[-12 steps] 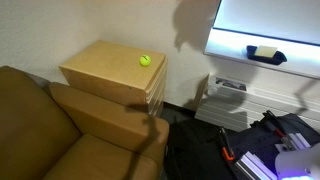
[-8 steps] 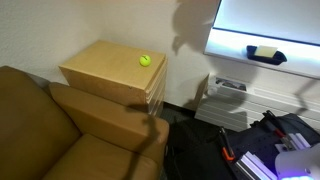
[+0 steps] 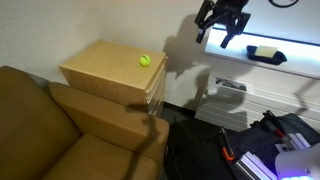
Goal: Open the topmost drawer
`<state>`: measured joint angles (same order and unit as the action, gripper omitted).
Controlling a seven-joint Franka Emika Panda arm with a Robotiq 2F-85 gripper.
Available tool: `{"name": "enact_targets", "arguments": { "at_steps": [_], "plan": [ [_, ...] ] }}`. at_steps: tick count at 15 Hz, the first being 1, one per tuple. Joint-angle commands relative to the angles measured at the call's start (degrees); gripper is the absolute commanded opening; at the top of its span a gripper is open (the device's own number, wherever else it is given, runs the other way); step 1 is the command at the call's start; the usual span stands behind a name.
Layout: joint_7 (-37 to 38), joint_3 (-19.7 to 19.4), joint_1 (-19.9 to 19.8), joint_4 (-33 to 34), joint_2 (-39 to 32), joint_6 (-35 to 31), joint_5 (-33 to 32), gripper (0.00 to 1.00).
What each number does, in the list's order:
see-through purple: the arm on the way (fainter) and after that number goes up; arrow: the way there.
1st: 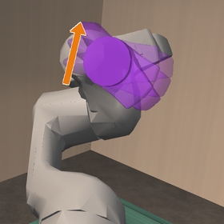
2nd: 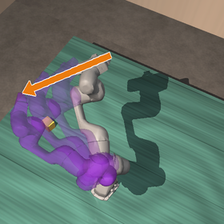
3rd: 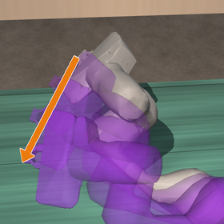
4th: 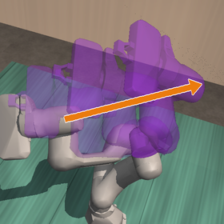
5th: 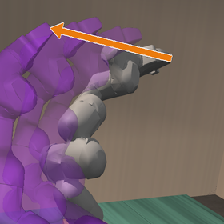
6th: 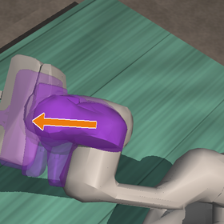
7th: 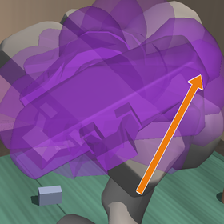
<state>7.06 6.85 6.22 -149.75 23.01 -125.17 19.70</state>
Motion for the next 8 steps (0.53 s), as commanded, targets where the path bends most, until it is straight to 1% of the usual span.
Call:
{"name": "enact_targets", "arguments": {
  "at_steps": [1, 2, 4, 6, 7, 8],
  "plan": [
    [-3.26, -0.66, 2.04, -1.24, -5.47, -3.88, 2.25, 1.00],
    [-0.12, 0.07, 1.03, -1.32, -3.81, -3.04, 0.08, 1.00],
    [-1.43, -0.17, 1.68, -1.24, -5.65, -3.34, 0.79, 1.00],
    [-1.63, -0.22, 1.73, -1.20, -5.57, -3.34, 0.83, 1.00],
    [-2.50, -0.77, 1.74, -0.93, -7.61, -3.79, 1.94, 1.00],
    [-2.17, -0.76, 1.88, -1.12, -12.35, -9.00, 4.34, 1.00]
  ]
}}
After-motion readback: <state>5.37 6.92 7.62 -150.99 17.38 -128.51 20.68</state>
